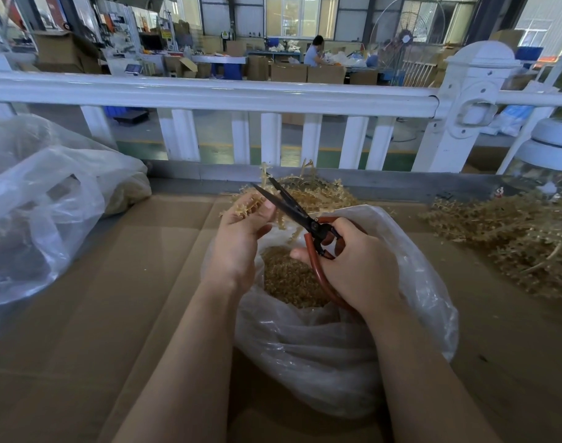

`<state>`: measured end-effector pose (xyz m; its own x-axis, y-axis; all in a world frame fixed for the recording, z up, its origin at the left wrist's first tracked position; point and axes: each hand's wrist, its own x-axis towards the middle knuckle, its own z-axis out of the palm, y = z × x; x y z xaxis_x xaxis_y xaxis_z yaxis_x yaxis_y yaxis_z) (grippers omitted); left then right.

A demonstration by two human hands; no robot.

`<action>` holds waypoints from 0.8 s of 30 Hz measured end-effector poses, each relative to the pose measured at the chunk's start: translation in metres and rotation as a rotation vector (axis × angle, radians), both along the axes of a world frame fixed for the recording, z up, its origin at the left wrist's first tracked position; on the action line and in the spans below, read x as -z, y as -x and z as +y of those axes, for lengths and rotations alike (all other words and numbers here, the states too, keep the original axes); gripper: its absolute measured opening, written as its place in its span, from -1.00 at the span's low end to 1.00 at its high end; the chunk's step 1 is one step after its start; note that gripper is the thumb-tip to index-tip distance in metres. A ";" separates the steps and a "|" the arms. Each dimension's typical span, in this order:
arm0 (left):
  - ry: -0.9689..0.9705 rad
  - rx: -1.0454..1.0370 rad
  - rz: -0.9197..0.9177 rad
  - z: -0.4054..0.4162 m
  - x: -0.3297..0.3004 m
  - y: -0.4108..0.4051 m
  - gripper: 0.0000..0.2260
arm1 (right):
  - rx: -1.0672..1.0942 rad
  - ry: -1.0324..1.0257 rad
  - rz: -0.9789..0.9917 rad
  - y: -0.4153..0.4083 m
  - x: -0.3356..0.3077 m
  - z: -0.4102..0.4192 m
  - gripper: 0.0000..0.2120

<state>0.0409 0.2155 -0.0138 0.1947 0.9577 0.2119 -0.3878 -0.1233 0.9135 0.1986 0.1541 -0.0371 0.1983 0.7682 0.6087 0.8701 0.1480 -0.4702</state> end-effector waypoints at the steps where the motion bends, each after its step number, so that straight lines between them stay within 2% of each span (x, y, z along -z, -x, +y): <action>1: -0.022 0.003 0.021 0.000 0.000 0.000 -0.93 | 0.006 -0.002 0.000 0.000 0.000 0.000 -0.33; 8: -0.090 0.024 0.052 -0.002 -0.001 -0.002 -0.79 | 0.031 -0.018 -0.008 -0.002 0.003 0.001 -0.36; 20: -0.097 0.053 0.030 -0.001 0.001 -0.002 -0.76 | -0.030 -0.001 0.035 0.000 -0.001 -0.001 -0.34; 24: -0.072 0.043 0.038 0.001 0.001 -0.002 -0.83 | -0.020 0.024 0.046 -0.001 0.000 0.001 -0.26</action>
<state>0.0428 0.2165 -0.0152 0.2445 0.9309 0.2714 -0.3592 -0.1731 0.9171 0.2001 0.1549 -0.0375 0.2099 0.7865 0.5809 0.8446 0.1534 -0.5129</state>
